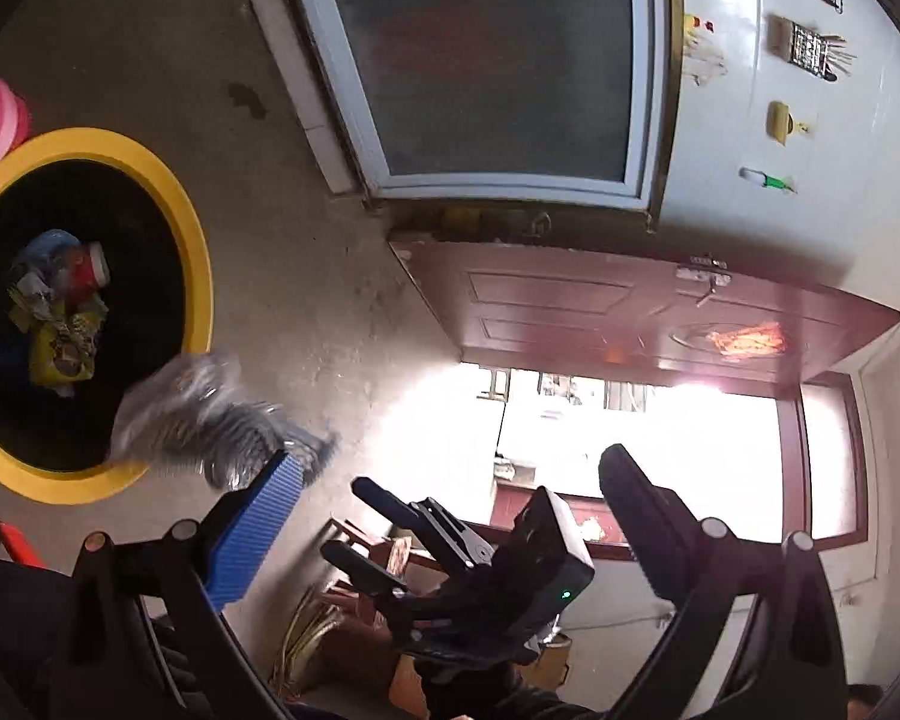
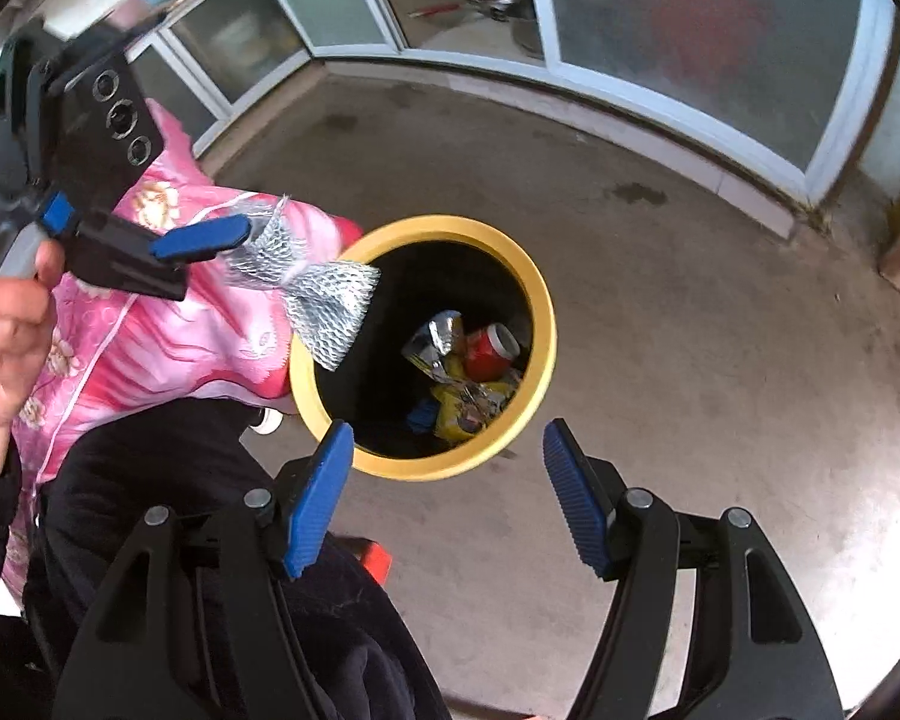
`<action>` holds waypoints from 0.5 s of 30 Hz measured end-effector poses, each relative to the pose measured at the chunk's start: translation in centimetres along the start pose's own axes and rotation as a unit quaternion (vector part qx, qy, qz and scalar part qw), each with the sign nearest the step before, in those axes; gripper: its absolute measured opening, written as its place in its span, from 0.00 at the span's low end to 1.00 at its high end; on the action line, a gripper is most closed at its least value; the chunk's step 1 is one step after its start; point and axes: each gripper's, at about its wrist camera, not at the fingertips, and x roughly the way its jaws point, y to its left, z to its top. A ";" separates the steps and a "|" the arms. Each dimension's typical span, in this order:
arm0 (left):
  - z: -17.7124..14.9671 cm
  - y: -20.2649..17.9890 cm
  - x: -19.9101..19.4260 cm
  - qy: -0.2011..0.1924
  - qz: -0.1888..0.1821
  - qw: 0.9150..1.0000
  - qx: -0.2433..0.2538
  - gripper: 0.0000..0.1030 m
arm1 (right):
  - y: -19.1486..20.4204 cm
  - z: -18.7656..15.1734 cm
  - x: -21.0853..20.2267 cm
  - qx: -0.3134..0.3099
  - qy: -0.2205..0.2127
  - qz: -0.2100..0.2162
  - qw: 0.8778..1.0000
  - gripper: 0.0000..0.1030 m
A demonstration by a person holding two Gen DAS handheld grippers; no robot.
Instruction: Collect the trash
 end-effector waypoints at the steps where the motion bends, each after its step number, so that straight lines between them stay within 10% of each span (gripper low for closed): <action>1: 0.0 -0.2 0.0 0.001 -0.001 1.000 0.001 0.92 | 0.1 0.0 0.0 0.000 0.000 0.004 1.000 0.61; 15: -1.9 -1.1 0.2 0.002 -0.043 0.999 0.002 0.92 | 2.2 1.2 0.2 0.017 -0.030 0.097 0.995 0.64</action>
